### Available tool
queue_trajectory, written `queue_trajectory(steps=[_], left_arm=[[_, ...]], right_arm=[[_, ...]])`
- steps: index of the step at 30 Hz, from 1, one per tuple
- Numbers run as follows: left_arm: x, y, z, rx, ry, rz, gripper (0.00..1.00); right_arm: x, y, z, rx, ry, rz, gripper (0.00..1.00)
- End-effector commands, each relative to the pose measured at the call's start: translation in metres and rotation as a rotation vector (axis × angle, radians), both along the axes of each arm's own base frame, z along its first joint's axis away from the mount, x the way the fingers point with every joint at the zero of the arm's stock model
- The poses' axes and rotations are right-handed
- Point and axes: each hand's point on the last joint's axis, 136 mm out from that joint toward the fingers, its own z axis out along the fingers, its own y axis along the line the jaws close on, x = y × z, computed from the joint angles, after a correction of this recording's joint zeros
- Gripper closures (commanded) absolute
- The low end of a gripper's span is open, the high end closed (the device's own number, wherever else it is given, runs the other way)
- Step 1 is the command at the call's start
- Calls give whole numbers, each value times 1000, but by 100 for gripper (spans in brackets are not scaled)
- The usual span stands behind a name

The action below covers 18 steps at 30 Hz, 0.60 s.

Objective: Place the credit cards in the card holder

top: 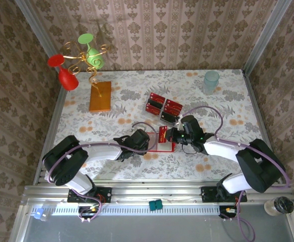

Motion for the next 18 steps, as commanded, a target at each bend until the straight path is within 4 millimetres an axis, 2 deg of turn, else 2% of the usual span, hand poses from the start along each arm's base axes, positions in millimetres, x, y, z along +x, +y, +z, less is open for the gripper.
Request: queue_trajectory(steps=[1, 18], left_arm=[[-6, 5, -9, 31, 31, 14, 39], [-7, 6, -9, 31, 30, 14, 39]], right_arm=[[6, 4, -2, 32, -25, -27, 100], [5, 8, -29, 32, 9, -25, 100]])
